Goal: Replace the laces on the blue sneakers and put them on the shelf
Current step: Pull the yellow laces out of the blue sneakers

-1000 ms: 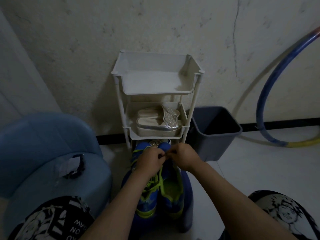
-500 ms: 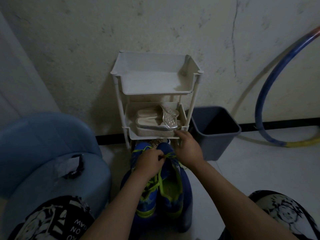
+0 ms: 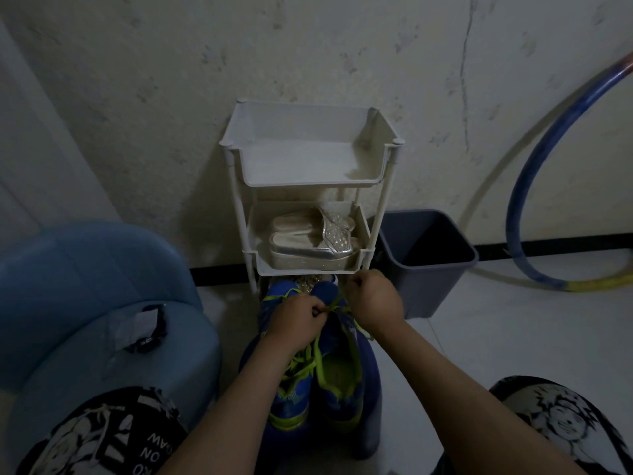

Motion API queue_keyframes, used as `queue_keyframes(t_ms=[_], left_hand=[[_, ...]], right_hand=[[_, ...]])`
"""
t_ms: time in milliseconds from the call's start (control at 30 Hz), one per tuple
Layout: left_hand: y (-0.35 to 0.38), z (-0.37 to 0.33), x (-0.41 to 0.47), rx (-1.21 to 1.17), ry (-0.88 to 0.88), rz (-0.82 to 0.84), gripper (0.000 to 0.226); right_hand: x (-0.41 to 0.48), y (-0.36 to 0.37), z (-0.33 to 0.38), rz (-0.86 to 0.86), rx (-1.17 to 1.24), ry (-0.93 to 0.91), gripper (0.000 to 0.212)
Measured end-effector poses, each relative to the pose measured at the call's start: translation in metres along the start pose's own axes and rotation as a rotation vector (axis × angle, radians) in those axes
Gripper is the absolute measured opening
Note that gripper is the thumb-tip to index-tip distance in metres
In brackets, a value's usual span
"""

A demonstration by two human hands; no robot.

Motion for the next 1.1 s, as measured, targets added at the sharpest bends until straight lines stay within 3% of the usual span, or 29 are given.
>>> queue_keyframes(t_ms=[67,200,367,533,667,800,967,1100], left_hand=[[0.000,-0.001,-0.001,0.013,-0.010,-0.007,0.012],[-0.001,-0.003,-0.001,0.042,-0.004,-0.018,0.013],[-0.003,-0.005,-0.002,0.057,0.009,-0.021,0.011],[-0.005,-0.007,-0.004,0.048,-0.014,-0.004,0.011],[-0.006,-0.004,-0.003,-0.017,-0.072,0.037,0.018],[-0.007,-0.002,-0.002,-0.019,-0.107,0.080,0.028],[-0.005,0.001,0.001,-0.011,-0.112,0.109,0.030],[-0.002,-0.004,0.006,0.085,-0.052,0.102,0.040]], right_hand=[[-0.001,-0.002,-0.001,-0.049,0.068,0.024,0.020],[-0.004,0.005,0.003,0.040,0.086,-0.035,0.021],[-0.011,0.008,0.016,0.221,0.077,-0.177,0.060],[-0.013,0.030,0.016,0.395,-0.217,-0.296,0.026],[-0.006,0.022,0.005,0.302,-0.122,-0.161,0.020],[0.003,-0.007,-0.005,0.072,-0.016,-0.003,0.021],[0.004,0.000,-0.024,0.212,-0.246,0.119,0.028],[-0.002,0.012,-0.013,0.327,-0.243,-0.039,0.040]])
Point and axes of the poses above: each hand's wrist, its own x-axis towards the middle knuckle, its own y-axis out of the palm, z = x × y, the point moved 5 cm from there along x, towards the middle knuckle, and after that the axes turned 3 degrees about -x, right-handed, at the moved point
